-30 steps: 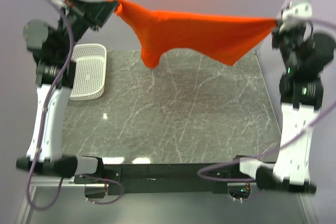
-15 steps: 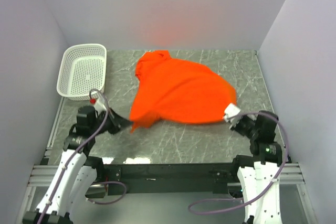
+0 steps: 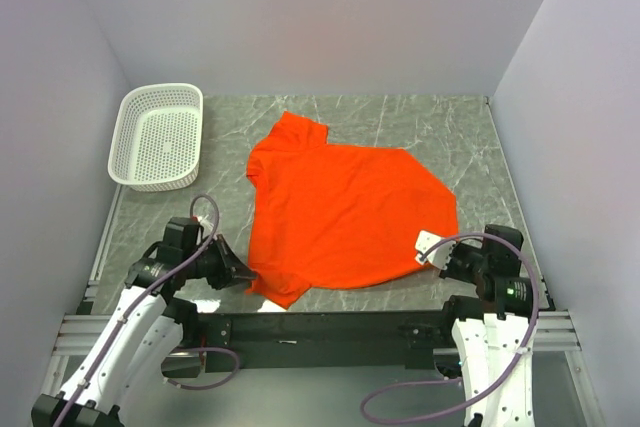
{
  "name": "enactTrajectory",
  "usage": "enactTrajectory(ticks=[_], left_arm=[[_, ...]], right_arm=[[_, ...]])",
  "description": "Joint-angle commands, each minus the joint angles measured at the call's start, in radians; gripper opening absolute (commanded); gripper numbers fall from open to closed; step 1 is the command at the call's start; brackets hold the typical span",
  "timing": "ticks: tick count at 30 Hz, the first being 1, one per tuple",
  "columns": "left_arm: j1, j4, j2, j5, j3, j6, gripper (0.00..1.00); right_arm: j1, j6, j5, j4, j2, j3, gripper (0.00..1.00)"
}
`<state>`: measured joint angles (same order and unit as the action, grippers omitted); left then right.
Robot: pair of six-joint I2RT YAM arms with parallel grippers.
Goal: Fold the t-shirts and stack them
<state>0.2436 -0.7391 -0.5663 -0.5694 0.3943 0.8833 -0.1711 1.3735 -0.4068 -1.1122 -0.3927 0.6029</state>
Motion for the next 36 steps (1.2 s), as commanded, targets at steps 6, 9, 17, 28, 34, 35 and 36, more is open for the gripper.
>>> enactTrajectory(ticks=[6,9,17,28,34,35,36], left_arm=[[0.028,-0.158,0.036,0.023,0.104,-0.027,0.23],[0.028,-0.177,0.029,0.036,0.126,-0.046,0.42],[0.046,-0.003,-0.210,0.307,0.500,-0.055,0.80],[-0.027,0.507,-0.829,0.479,0.653,-0.251,0.75],[-0.090,0.494,-1.147,0.482,0.856,-0.222,0.73],[-0.096,0.477,-1.191,0.490,0.883,-0.225,0.73],[-0.096,0.469,-1.211,0.491,0.893,-0.227,0.73]], right_arm=[[-0.007,0.065,0.031,-0.127,0.012,0.020,0.00],[-0.005,0.062,0.031,-0.130,0.009,0.011,0.06],[-0.005,-0.583,-0.043,0.336,-0.055,0.072,0.92],[-0.010,-1.056,-0.126,0.759,-0.917,0.332,0.80],[-0.018,-1.248,0.063,0.809,-1.288,0.576,0.77],[-0.019,-1.248,0.062,0.804,-1.346,0.616,0.76],[-0.021,-1.243,0.065,0.804,-1.370,0.632,0.76]])
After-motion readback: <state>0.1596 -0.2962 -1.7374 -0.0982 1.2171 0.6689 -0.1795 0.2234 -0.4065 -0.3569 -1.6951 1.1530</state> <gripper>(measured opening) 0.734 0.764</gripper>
